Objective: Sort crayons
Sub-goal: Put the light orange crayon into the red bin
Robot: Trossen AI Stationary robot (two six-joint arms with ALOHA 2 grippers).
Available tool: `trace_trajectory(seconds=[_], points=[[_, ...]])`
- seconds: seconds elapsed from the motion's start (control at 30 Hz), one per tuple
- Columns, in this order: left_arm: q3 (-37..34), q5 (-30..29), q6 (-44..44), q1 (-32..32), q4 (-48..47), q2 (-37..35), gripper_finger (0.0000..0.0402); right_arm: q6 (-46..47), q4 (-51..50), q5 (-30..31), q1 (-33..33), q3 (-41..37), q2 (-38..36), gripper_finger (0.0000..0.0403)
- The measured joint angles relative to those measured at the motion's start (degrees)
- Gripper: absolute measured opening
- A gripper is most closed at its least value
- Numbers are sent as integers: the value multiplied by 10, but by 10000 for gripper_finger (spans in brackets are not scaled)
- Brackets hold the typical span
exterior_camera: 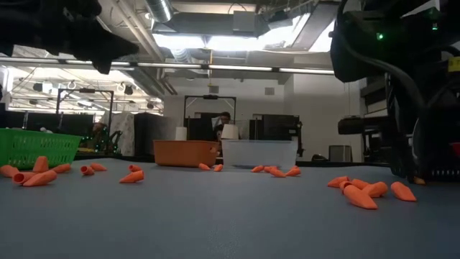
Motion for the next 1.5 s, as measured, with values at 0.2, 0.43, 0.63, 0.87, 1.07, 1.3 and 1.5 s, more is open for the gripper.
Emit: trace_trajectory(seconds=[0.2, 0.43, 0.63, 0.87, 1.07, 1.3, 1.5], points=[[0, -13, 35, 0, -49, -72, 2, 0, 0, 7, 0, 0, 0, 24], [0, -13, 47, 0, -121, -135, 2, 0, 0, 9, 0, 0, 0, 24], [0, -16, 63, 0, -169, -179, 1, 0, 0, 9, 0, 0, 0, 24], [-52, -17, 62, 0, -154, -228, 1, 0, 0, 9, 0, 0, 0, 24], [-97, -33, 63, 0, -114, -263, 1, 0, 0, 10, 0, 0, 0, 24], [-111, -31, 105, 0, -73, -263, 1, 0, 0, 10, 0, 0, 0, 24], [-111, -33, 121, 0, -73, -263, 1, 0, 1, 10, 0, 2, 0, 24]])
